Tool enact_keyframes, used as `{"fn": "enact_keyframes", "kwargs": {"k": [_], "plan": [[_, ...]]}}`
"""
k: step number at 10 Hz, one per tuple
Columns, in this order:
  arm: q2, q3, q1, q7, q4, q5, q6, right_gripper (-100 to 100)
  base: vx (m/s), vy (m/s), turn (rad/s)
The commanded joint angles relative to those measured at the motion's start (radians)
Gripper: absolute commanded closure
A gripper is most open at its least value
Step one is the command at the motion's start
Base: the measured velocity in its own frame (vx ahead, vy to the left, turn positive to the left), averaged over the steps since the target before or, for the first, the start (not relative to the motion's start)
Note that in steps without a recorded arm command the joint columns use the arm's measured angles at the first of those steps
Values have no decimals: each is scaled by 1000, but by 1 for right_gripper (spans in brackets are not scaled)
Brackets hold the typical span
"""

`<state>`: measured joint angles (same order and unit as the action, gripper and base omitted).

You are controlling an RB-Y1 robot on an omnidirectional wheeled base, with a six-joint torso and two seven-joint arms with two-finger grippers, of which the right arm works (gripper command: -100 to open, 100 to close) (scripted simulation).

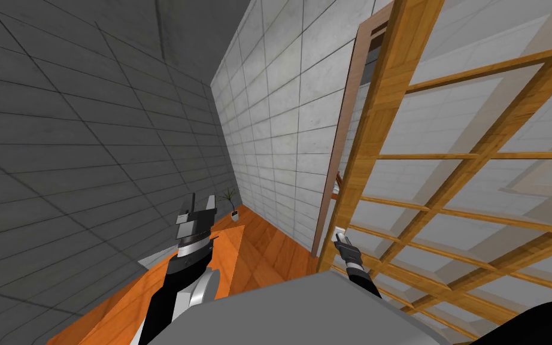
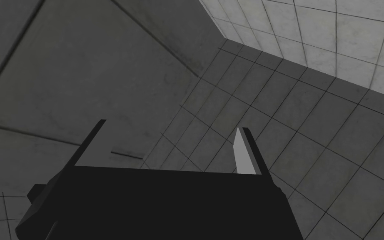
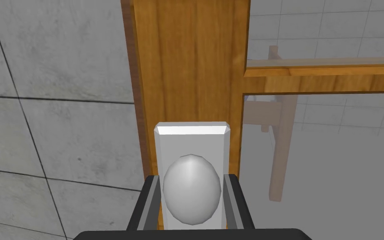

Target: Pull the door open

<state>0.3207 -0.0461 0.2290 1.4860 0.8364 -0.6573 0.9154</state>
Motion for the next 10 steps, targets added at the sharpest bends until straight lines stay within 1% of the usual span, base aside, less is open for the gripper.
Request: {"fn": "enact_keyframes", "kwargs": {"k": [1, 2, 4, 6, 7, 8, 9, 10], "plan": [[8, -20, 8, 12, 8, 12, 5, 100, -144, 3, 51], [12, -31, 13, 19, 13, 19, 7, 100, -231, -35, 85], [22, -55, 23, 33, 23, 33, 13, 100, -238, 24, 60], [35, -87, 37, 53, 37, 53, 20, 100, -262, 10, 64], [39, -97, 41, 59, 41, 59, 23, 100, -247, -13, 62], [37, -90, 38, 53, 43, 55, 19, 100, -105, 2, 28], [45, -117, 50, 68, 51, 71, 29, 100, -171, -13, 70], [50, -129, 56, 75, 55, 78, 35, 100, -257, -18, 65]]}}
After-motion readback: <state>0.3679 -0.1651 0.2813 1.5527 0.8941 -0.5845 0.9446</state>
